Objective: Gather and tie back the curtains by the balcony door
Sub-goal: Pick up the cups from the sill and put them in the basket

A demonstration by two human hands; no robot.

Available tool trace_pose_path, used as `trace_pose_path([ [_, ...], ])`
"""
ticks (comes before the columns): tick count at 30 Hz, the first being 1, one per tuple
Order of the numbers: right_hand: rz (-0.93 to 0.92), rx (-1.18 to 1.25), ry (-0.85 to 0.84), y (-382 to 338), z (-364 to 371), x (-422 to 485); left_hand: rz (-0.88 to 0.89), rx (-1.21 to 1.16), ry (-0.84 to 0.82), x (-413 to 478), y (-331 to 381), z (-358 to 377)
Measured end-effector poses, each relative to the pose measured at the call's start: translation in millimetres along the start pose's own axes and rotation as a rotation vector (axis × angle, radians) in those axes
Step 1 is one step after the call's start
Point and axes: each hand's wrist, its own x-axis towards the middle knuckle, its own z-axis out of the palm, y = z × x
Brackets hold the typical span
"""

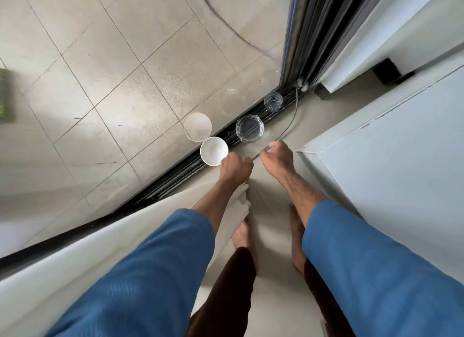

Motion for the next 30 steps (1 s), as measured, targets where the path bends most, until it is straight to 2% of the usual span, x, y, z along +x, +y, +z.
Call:
trace_pose_path([
  [7,0.148,0.233,0.261,-12,29,85,-0.151,-0.505,-0.086,84,12,33],
  [11,0.212,0.335,0.355,-26,35,122,-0.22,-0.667,-0.141,114,15,47],
  [16,0.247,0.349,0.409,-45,41,155,-0.278,-0.709,-0.08,140,11,56],
  [20,0.316,0.404,0.44,-45,45,172,-0.325,-0.741,-0.124,157,4,52],
  [24,0.365,0.434,0.444,-40,48,184,-0.307,-0.668,-0.129,172,3,55],
  [27,0.379,0.531,0.422,-34,49,178,-0.303,-0.67,-0.104,171,5,55],
  [30,0.34,0.518,0.435,-33,47,151,-0.293,-0.645,-0.112,153,4,52],
])
